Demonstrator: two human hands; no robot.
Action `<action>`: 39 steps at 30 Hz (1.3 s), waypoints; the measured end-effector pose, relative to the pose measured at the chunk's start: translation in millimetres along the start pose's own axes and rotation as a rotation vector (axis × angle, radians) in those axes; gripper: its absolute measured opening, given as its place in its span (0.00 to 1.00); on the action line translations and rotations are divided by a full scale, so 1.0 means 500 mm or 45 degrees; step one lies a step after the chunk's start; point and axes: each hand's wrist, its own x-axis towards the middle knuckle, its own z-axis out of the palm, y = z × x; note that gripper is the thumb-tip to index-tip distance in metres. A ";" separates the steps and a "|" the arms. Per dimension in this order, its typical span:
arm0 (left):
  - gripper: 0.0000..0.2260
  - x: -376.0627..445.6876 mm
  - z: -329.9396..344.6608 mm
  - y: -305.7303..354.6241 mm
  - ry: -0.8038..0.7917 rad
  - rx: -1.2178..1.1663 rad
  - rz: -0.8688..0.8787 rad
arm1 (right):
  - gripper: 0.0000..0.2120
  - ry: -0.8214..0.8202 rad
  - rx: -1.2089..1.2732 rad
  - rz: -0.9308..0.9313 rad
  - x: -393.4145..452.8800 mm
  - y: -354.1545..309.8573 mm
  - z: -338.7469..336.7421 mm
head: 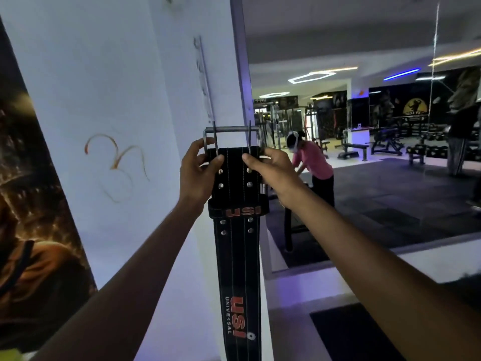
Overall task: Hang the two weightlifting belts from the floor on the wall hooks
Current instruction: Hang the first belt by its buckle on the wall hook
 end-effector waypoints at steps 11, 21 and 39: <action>0.09 0.103 0.024 0.113 0.178 -0.046 -0.010 | 0.23 -0.148 0.037 -0.120 0.021 -0.013 -0.049; 0.06 0.145 0.034 0.141 0.255 -0.151 -0.057 | 0.08 -0.099 0.012 -0.057 -0.047 0.100 -0.037; 0.06 0.161 0.028 0.172 0.243 -0.070 -0.031 | 0.08 -0.138 0.117 0.050 -0.051 0.072 0.010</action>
